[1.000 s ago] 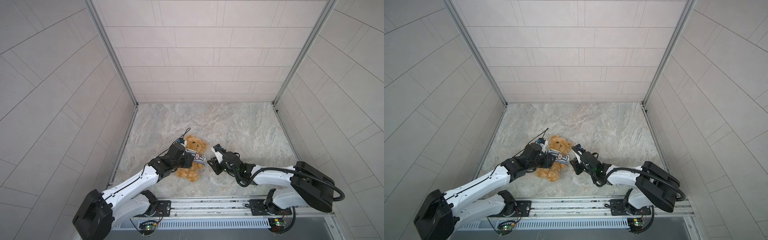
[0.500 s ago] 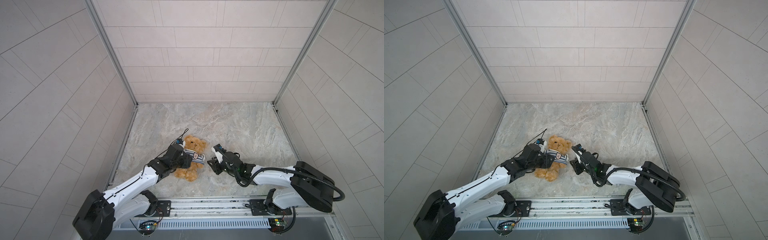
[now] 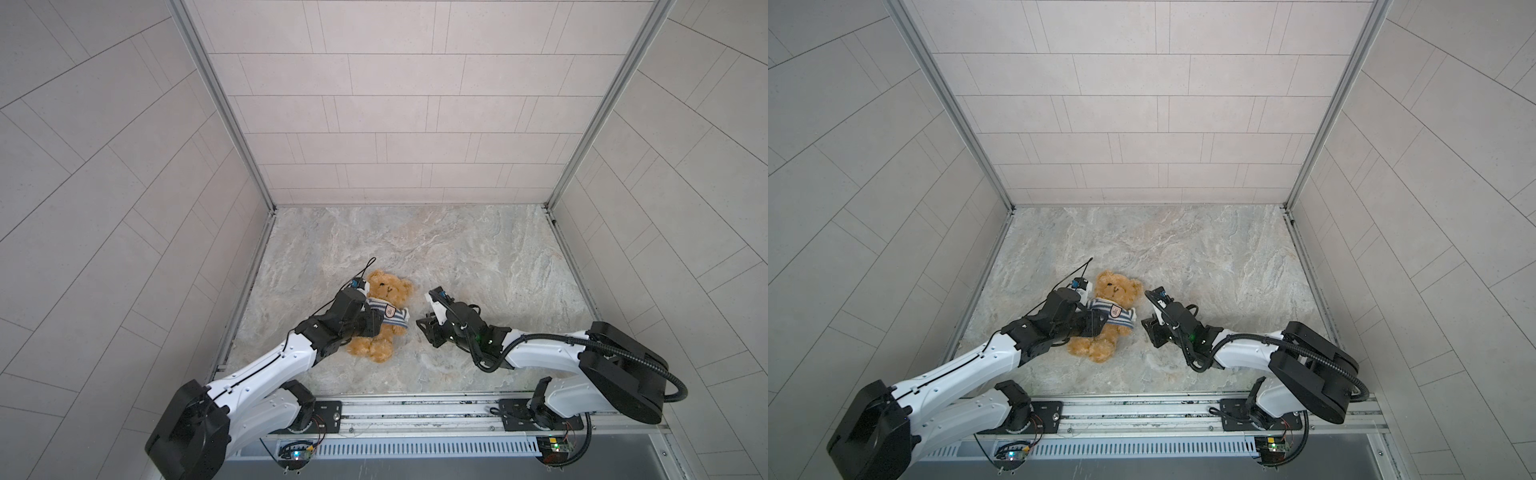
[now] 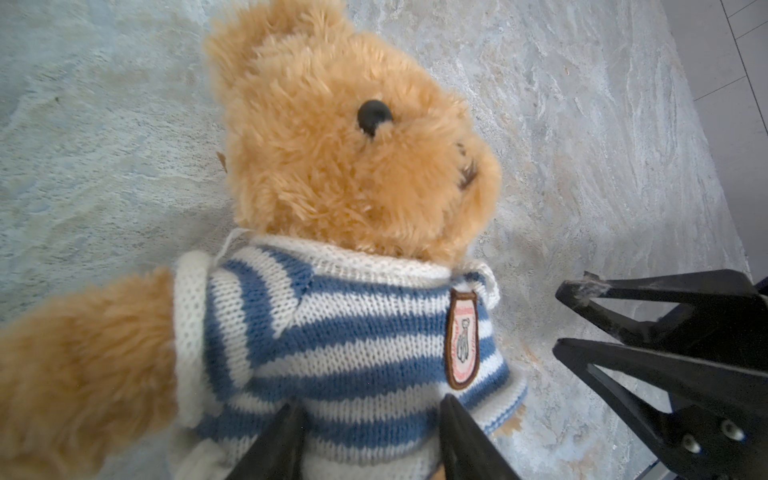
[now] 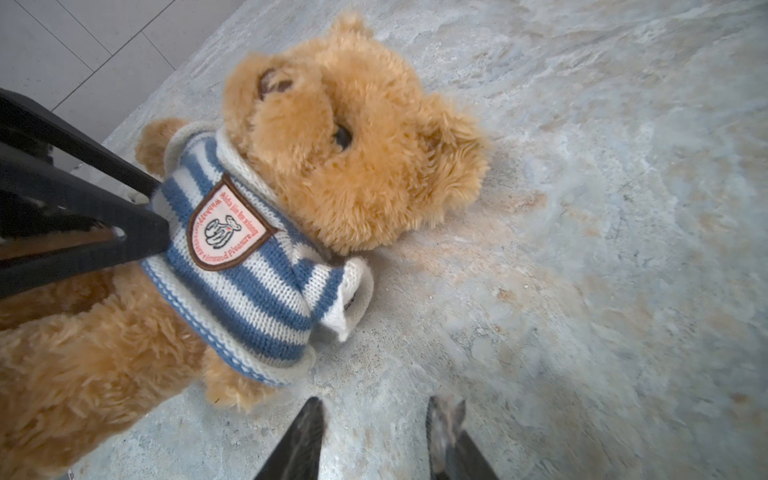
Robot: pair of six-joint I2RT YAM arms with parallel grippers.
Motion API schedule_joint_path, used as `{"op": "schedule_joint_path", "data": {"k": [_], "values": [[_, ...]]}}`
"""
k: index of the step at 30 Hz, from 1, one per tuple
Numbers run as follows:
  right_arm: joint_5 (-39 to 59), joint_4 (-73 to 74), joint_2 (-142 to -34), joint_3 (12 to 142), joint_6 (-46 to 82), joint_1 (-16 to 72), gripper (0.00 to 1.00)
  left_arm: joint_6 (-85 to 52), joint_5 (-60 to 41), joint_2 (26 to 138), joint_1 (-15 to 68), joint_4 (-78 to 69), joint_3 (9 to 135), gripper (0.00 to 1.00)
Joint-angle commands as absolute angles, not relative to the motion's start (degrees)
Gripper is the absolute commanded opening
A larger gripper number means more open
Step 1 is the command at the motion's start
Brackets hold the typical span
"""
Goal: Dress the teddy bear
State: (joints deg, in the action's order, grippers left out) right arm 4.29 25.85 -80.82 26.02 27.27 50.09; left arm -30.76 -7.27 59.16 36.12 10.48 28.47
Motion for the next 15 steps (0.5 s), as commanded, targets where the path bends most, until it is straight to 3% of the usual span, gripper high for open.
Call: {"op": "schedule_joint_path", "data": {"k": [1, 15], "values": [[6.2, 26.8, -82.6, 27.5, 28.2, 50.2, 0.46, -29.6, -6.9, 59.5, 35.9, 13.6, 27.5, 0.56], [15.8, 37.9, -90.7, 31.6, 29.9, 52.4, 0.56, -30.9, -8.7, 59.7, 35.9, 11.5, 26.8, 0.51]]}}
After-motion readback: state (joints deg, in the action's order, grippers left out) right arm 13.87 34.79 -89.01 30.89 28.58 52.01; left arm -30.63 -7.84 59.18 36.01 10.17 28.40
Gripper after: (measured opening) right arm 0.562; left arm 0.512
